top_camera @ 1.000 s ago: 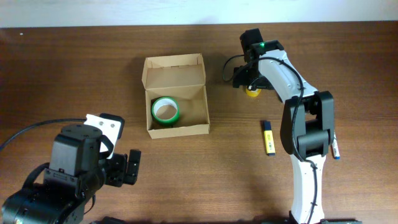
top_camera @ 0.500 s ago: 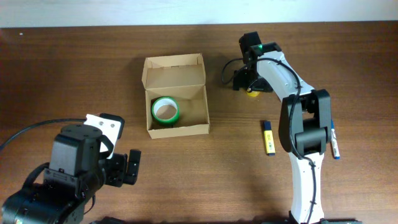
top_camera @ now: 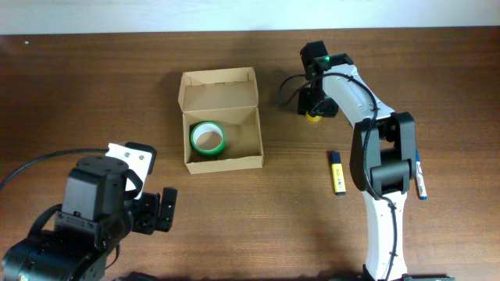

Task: Pack container
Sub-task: 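Carry the yellow tape to the box and drop it inside green tape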

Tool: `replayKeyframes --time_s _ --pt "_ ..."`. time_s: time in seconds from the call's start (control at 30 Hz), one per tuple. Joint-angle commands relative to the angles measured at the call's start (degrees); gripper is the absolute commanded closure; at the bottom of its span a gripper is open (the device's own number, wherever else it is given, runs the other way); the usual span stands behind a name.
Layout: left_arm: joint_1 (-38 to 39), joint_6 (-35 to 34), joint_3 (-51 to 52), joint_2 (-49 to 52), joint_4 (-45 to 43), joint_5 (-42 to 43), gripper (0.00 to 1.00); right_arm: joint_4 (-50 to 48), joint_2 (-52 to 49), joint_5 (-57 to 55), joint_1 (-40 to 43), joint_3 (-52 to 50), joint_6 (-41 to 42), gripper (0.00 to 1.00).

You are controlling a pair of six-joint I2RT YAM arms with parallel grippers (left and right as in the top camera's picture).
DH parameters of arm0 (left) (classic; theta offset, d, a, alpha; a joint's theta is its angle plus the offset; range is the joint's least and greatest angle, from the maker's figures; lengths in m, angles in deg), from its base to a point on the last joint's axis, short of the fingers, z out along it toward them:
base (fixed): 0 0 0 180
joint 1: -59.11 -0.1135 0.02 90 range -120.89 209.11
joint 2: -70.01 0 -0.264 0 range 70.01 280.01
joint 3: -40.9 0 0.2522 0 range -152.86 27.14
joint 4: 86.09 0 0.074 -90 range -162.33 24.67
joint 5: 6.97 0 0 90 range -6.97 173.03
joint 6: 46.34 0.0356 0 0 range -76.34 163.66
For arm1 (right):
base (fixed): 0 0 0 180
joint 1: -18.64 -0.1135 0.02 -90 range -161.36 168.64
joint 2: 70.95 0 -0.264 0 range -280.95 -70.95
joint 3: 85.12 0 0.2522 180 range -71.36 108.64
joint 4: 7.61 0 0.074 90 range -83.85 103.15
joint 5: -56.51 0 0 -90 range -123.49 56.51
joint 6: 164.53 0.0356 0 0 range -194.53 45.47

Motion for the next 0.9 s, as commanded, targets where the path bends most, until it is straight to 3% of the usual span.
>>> replayKeyframes --time_s 0.0,0.33,0.67,0.87 --pt "-0.13 1.11 -0.2 -0.07 0.04 0.61 0.0 -0.2 -0.96 0.26 -0.04 -0.83 -0.04 0.5" --pt "-0.13 1.11 -0.2 -0.07 0.04 0.61 0.0 2.84 -0.92 0.26 -0.07 2.21 -0.11 0.63" --pt "-0.13 1.11 -0.2 -0.07 0.04 0.61 0.0 23.85 0.92 5.99 -3.06 24.24 -1.95 0.7" --pt "-0.13 1.11 -0.2 -0.09 0.04 0.61 0.0 30.14 3.45 6.75 -14.75 39.5 -2.93 0.69"
